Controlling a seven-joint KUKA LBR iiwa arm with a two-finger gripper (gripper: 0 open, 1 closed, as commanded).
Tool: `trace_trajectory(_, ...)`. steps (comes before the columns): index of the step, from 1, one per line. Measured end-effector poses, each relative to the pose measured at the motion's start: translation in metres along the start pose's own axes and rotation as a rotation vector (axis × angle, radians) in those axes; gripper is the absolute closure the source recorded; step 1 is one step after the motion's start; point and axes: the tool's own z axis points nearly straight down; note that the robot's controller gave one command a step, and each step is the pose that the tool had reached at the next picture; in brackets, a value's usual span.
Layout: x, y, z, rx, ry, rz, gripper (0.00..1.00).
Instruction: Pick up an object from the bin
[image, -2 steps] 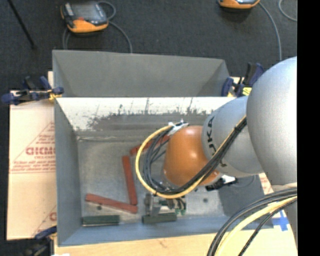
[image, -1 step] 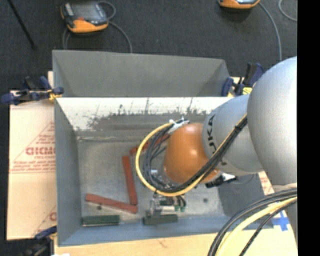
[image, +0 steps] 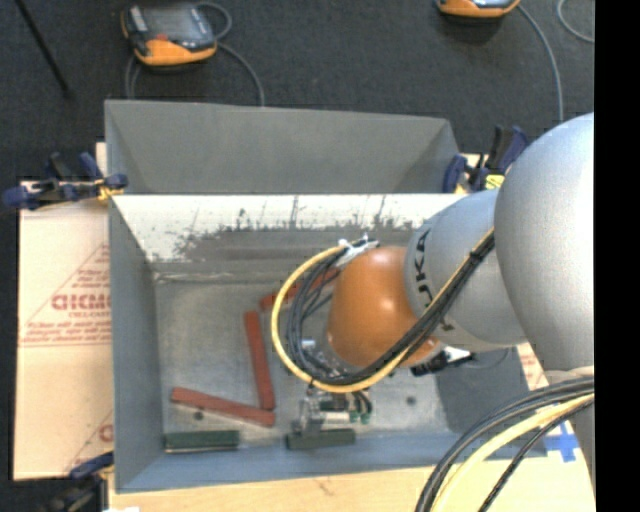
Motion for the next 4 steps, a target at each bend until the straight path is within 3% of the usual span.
trace_trajectory(2, -0.022, -0.052, -0.035, 0.005, 0.023, -0.141, 0.0)
trace_trajectory(3, -0.025, -0.054, -0.042, 0.004, 0.02, -0.158, 0.0)
trace_trajectory(4, -0.041, -0.066, -0.032, 0.001, 0.023, -0.235, 0.0)
